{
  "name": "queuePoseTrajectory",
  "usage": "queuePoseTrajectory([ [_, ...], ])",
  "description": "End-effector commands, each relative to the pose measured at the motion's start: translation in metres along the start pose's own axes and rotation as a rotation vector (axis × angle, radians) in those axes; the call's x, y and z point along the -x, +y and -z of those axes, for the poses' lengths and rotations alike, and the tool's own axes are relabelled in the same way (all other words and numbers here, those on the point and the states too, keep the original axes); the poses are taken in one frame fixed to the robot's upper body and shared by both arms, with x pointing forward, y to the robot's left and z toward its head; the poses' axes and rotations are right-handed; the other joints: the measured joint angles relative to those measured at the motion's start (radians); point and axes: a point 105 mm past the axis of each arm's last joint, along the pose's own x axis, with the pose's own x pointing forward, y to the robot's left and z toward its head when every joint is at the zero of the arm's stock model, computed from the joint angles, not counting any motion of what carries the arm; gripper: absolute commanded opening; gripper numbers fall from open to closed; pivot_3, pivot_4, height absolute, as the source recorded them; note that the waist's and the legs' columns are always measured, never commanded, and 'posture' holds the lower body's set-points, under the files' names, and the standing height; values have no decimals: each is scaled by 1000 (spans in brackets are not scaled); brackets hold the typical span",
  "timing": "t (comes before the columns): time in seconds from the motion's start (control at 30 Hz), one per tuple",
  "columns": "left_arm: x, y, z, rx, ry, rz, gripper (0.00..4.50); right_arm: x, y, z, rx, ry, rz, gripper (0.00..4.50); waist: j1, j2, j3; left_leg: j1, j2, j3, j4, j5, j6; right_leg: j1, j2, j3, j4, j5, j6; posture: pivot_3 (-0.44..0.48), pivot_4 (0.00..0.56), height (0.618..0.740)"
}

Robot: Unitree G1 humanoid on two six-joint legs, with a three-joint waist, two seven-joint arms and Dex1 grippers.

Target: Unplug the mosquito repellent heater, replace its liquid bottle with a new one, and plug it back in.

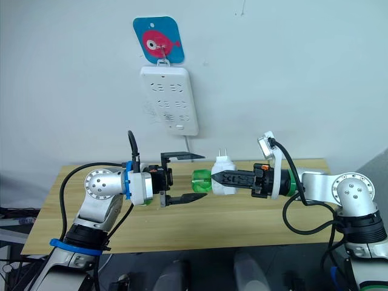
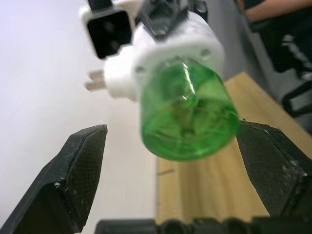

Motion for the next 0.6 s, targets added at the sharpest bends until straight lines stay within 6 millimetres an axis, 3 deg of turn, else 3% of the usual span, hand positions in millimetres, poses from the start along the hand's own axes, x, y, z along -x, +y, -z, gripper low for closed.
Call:
queuePoseTrajectory([
  [0.03, -1, 1, -5, -23, -21, -9, 4500, 1, 9, -8, 29, -26, -37, 3027, -2, 0, 0, 0, 0, 0, 0, 0, 0, 0, 0, 0, 0, 0, 0, -157, 191, 729],
  [0.13, -4, 0, -11, -15, -55, 15, 3910, 1, 9, -9, 31, -24, -36, 3027, -6, 0, 0, 0, 0, 0, 0, 0, 0, 0, 0, 0, 0, 0, 0, -158, 191, 729],
  [0.3, -3, 2, -18, 14, -86, 9, 2364, 2, 9, -8, 32, -24, -31, 3027, -6, 0, 0, 0, 0, 0, 0, 0, 0, 0, 0, 0, 0, 0, 0, -159, 193, 729],
  [0.37, -2, 5, -20, 83, -85, 10, 2202, 2, 9, -8, 32, -22, -30, 3027, -7, 0, 0, 0, 0, 0, 0, 0, 0, 0, 0, 0, 0, 0, 0, -158, 193, 729],
  [0.53, 8, 3, -10, 605, 26, 73, 2202, 3, 9, -6, 31, -15, -27, 3027, -8, 0, 0, 0, 0, -1, 0, 0, 0, 0, 0, -1, 1, 0, 0, -150, 196, 729],
  [0.6, 18, 14, -12, 946, 9, 94, 2202, 3, 9, -4, 30, -9, -29, 3027, -8, 0, 0, 0, 1, -2, 0, 0, 0, 0, 1, -2, 2, 0, 0, -150, 198, 729],
])
